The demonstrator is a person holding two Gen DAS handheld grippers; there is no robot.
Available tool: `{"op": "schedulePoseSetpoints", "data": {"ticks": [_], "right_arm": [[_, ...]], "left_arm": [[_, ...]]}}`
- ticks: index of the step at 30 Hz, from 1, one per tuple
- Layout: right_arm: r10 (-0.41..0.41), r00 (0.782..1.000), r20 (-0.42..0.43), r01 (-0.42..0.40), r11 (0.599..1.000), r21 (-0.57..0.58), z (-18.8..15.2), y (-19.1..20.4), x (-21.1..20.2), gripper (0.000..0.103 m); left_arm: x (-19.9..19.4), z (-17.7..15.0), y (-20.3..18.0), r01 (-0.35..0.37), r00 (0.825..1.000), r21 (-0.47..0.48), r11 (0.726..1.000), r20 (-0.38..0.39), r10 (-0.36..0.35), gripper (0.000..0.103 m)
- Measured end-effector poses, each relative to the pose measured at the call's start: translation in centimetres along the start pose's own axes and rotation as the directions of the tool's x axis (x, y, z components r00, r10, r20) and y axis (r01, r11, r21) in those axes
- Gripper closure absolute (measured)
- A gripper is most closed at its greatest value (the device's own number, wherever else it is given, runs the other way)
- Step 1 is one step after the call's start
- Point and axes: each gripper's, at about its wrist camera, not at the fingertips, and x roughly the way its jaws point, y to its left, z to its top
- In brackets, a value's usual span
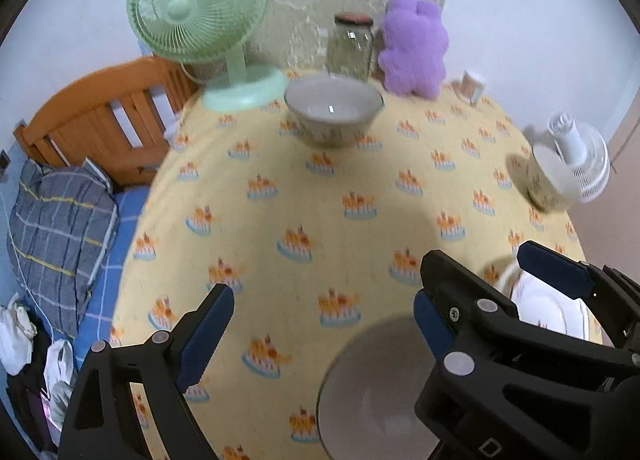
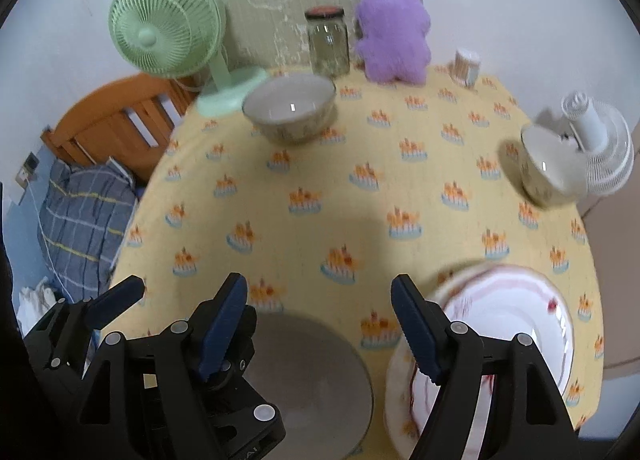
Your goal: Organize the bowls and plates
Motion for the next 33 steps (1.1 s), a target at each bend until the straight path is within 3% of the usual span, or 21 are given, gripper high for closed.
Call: {"op": "schedulePoseSetpoints", "data": {"ticks": [11,28,33], "right_arm": [[0.008,0.996,0.085,-0.005,0.999,-0.035,7.8,-0.6,1.5,0.025],[0.047,0.995,0.089,-0.044,0.998,-0.037,17.3,-1.3,8.9,0.025],[0.057,0.995,0.083,-0.055,0.998,-0.025,18.9,-1.3,11.5,0.025]], "left_arm": [[1.7,6.8,-0.3,-0.055,0.995,-0.039,0.998,0.078,0.058,0.011],[8.4,15.2,0.7,-0.130,0.983,-0.108,0.986,0.115,0.143,0.012],[10.7,16.7,1.1,-0.130,0.983,-0.109,0.986,0.112,0.142,0.020]]}}
